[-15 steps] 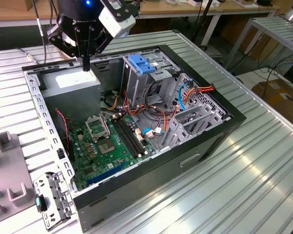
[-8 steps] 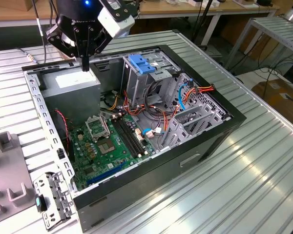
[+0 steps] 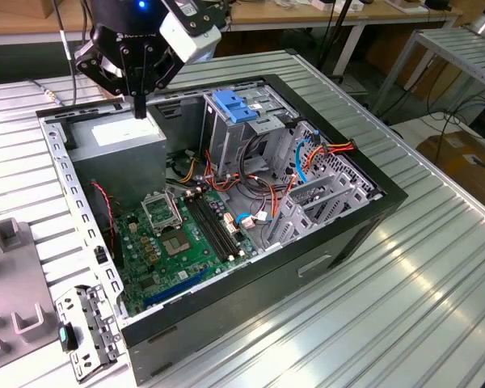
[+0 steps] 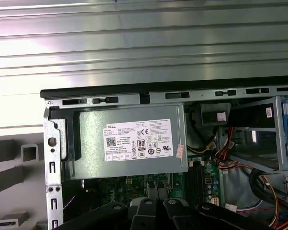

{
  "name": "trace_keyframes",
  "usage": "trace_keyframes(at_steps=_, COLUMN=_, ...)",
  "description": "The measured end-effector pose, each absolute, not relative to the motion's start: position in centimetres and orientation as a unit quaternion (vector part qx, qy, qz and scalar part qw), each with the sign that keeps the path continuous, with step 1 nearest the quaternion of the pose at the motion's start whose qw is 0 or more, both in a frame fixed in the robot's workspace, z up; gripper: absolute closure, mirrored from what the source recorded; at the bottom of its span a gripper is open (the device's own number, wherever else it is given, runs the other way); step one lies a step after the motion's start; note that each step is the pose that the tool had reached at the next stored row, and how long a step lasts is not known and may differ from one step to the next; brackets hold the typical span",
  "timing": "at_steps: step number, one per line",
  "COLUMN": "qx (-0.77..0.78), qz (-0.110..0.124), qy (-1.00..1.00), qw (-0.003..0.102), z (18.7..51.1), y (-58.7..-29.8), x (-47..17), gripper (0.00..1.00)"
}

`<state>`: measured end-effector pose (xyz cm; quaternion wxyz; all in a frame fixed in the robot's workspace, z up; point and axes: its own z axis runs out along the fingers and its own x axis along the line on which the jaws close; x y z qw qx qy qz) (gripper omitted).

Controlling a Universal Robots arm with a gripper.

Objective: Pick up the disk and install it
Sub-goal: 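Reach for the disk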

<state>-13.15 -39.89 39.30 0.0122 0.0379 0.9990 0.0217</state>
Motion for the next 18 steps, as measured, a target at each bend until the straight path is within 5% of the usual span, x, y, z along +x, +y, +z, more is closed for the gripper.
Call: trace_keyframes(at_steps=18, qx=0.038, qz=0.022, qy=0.999, qw=0.012, z=39.28, y=-39.89, x=-13.62, gripper=0.89)
